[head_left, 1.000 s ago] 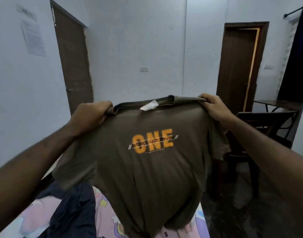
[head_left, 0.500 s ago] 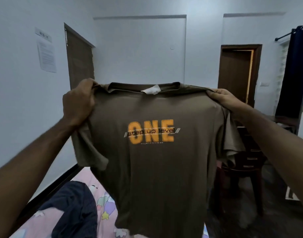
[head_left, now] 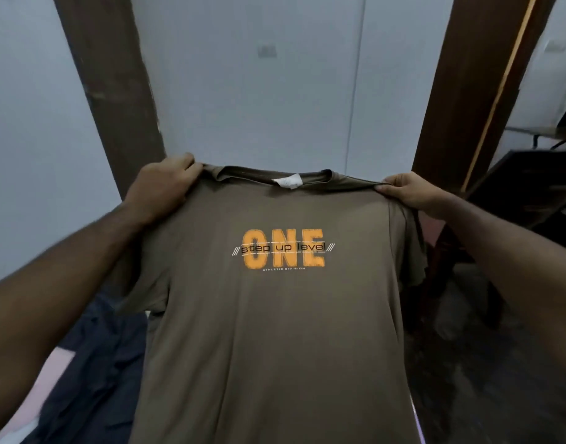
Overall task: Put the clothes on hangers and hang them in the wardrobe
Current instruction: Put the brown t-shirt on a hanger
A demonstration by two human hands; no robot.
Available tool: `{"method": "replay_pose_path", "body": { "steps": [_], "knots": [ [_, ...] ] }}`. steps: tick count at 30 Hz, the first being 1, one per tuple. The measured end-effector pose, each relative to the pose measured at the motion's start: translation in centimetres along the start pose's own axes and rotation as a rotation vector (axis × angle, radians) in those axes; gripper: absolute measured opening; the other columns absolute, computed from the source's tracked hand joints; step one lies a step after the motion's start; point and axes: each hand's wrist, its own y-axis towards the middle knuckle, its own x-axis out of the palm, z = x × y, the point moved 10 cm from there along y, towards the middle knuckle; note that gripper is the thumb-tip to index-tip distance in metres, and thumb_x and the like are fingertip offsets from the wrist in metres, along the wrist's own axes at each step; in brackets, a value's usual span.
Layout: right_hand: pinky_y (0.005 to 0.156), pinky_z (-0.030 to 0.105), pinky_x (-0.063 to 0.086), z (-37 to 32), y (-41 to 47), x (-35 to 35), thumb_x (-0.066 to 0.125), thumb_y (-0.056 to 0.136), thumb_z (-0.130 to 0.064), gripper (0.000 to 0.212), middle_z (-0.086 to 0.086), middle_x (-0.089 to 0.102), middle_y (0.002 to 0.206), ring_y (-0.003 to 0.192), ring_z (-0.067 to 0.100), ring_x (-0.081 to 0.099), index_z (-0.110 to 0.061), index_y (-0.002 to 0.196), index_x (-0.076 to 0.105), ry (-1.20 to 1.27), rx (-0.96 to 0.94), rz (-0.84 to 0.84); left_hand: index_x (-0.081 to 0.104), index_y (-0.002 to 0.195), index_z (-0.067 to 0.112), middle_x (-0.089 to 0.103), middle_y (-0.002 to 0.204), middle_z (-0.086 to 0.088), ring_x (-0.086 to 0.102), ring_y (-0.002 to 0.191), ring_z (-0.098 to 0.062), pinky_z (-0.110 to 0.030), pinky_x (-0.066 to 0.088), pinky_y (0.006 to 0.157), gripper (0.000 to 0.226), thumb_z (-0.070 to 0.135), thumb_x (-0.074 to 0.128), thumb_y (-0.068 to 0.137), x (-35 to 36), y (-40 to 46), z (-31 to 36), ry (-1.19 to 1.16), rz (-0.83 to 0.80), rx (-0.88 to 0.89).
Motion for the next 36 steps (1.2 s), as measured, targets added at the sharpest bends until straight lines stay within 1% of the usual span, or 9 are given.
{"method": "replay_pose_path", "body": {
  "steps": [6,11,16,21,25,28,30,33,36],
  "knots": [
    [0.058,0.028,0.035,13.2,12.4,9.7,0.065,0.100,-0.027,0.040,-0.003,0.053,0.066,0.063,0.013,0.047,-0.021,0.062,0.053,-0.322,0.120,-0.064,0.058,0.108,0.005,0.051,0.094,-0.018,0.056,0.065,-0.035,-0.031,0.027,0.042,0.034,0.010,0.028,0.093,23.0,-1.0,6.6,-0.029,-0.186,0.229],
    [0.079,0.036,0.043,24.8,19.2,18.9,0.058,0.101,-0.041,0.026,0.013,0.066,0.107,0.111,0.035,0.061,-0.020,0.088,0.064,-0.526,0.248,-0.062,0.061,0.099,0.005,0.056,0.090,-0.017,0.056,0.072,-0.035,-0.035,0.029,0.051,0.014,-0.001,0.058,0.086,38.2,-4.7,11.0,-0.052,-0.389,0.233],
    [0.086,0.039,0.044,31.4,20.5,22.8,0.054,0.097,-0.060,0.042,0.014,0.067,0.118,0.115,0.036,0.059,-0.019,0.097,0.065,-0.551,0.276,0.004,0.041,0.144,0.014,0.048,0.139,-0.011,0.048,0.113,-0.035,-0.047,0.036,0.084,0.048,0.013,0.041,0.096,48.2,-11.6,13.8,-0.010,-0.621,0.086],
    [0.078,0.037,0.048,29.4,19.1,21.7,0.064,0.085,-0.071,0.071,0.015,0.066,0.108,0.093,0.026,0.060,-0.003,0.104,0.068,-0.381,0.365,-0.206,0.021,0.156,0.012,0.018,0.164,-0.014,0.028,0.144,-0.037,-0.058,0.022,0.108,0.059,0.022,0.035,0.100,46.0,-11.7,12.8,0.042,-0.733,0.045],
    [0.073,0.032,0.051,30.2,12.7,19.0,0.086,0.081,-0.031,0.067,0.009,0.060,0.110,0.090,0.024,0.062,-0.007,0.134,0.052,-0.390,0.575,-0.407,0.044,0.144,0.012,0.041,0.152,-0.019,0.052,0.124,-0.042,-0.055,0.046,0.094,0.065,0.020,0.059,0.081,38.7,-15.4,16.6,-0.309,-0.830,0.051],
    [0.091,0.047,0.047,27.2,8.1,10.6,0.071,0.086,-0.018,0.056,0.020,0.055,0.126,0.116,0.040,0.055,-0.006,0.133,0.046,-0.746,0.408,0.265,0.038,0.150,0.020,0.038,0.156,-0.013,0.053,0.125,-0.040,-0.054,0.044,0.099,0.072,0.032,0.049,0.081,31.8,-21.5,20.8,-0.460,-0.988,0.057],
    [0.092,0.054,0.046,24.1,2.6,9.9,0.063,0.086,-0.018,0.044,0.021,0.051,0.125,0.115,0.042,0.050,-0.008,0.126,0.050,-0.879,0.262,0.431,0.033,0.155,0.025,0.027,0.163,-0.004,0.045,0.135,-0.033,-0.050,0.038,0.105,0.070,0.042,0.038,0.087,27.2,-25.0,22.2,-0.500,-1.063,-0.052],
    [0.092,0.053,0.044,22.5,-5.5,15.3,0.059,0.094,-0.032,0.038,0.017,0.049,0.124,0.116,0.040,0.050,-0.011,0.125,0.051,-0.737,0.175,0.097,0.026,0.156,0.028,0.013,0.167,0.002,0.030,0.146,-0.026,-0.046,0.036,0.108,0.062,0.047,0.043,0.100,21.7,-29.8,23.8,-0.567,-1.137,-0.178],
    [0.093,0.046,0.046,21.2,-15.6,20.8,0.052,0.098,-0.057,0.057,0.014,0.060,0.127,0.119,0.036,0.058,-0.016,0.136,0.043,-0.498,0.257,-0.241,0.021,0.157,0.026,0.010,0.167,-0.005,0.026,0.147,-0.031,-0.049,0.035,0.112,0.079,0.061,0.047,0.092,18.5,-34.9,24.3,-0.582,-1.199,-0.250]
  ]
}}
